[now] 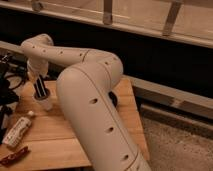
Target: Place the eraser in the ceramic cup
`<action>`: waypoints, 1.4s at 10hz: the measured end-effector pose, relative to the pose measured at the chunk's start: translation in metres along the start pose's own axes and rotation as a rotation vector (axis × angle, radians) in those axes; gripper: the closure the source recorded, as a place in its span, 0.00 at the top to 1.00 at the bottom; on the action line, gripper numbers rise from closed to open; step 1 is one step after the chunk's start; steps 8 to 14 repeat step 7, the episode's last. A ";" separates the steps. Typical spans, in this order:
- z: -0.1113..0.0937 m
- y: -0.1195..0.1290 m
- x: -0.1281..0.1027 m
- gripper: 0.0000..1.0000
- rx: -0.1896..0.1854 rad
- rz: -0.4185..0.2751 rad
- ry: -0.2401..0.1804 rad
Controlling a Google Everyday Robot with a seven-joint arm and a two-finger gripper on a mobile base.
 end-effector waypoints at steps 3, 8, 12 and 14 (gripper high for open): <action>0.002 0.006 -0.001 0.74 -0.003 -0.009 0.000; 0.002 0.008 -0.002 0.82 -0.003 -0.013 -0.001; 0.002 0.008 -0.002 0.82 -0.003 -0.013 -0.001; 0.002 0.008 -0.002 0.82 -0.003 -0.013 -0.001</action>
